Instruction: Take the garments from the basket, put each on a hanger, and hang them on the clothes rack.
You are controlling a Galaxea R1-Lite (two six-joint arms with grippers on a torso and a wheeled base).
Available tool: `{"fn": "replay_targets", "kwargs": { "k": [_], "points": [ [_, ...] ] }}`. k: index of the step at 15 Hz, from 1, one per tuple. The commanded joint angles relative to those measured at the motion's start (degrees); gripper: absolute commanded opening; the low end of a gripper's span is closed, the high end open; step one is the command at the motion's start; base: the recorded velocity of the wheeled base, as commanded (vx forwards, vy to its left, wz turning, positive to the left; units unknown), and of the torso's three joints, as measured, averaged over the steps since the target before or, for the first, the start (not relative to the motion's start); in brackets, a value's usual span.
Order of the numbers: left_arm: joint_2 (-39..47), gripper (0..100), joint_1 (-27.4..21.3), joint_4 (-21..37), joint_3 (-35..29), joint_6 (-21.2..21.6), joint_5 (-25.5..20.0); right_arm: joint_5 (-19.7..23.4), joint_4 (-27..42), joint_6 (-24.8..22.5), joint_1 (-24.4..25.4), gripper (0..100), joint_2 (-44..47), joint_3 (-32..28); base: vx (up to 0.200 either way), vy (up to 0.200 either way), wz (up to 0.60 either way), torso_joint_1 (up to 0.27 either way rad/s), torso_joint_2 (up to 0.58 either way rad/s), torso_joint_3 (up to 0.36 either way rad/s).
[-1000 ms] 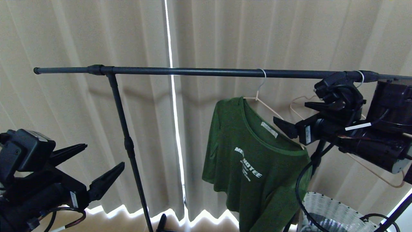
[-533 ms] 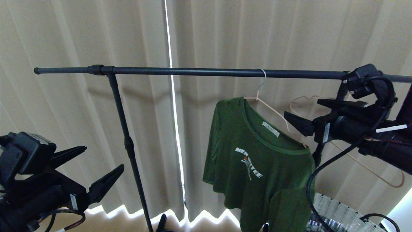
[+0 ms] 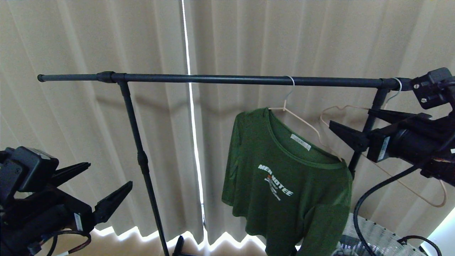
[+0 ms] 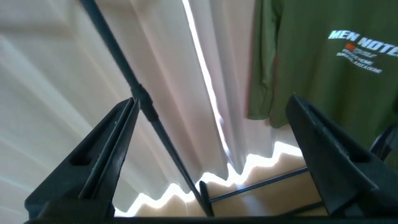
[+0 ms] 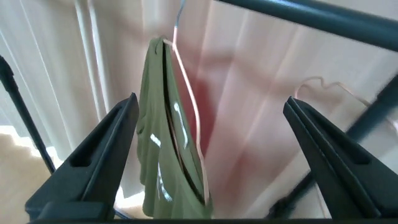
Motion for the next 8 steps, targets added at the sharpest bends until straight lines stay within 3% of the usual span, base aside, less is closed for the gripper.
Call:
{"fn": "replay_targets", "kwargs": {
  "k": [1,4,8],
  "points": [
    [-0.68,100,1.79,0.0,1.06,-0.01,0.01,-0.06,0.17,-1.24,-3.63,100,-4.28,3.44,-0.2,0.0,0.0,0.002,0.01,0.002],
    [-4.46,100,3.37,0.0,2.65,-0.19,0.01,0.12,0.17,-2.21,-11.72,100,-7.62,7.39,-0.2,0.0,0.0,0.006,0.0,0.006],
    [-9.03,100,3.37,0.17,5.99,-0.54,-0.17,0.03,0.17,-2.3,-14.79,100,-11.84,12.93,-0.2,0.0,0.0,-0.001,0.0,0.002]
  ]
}}
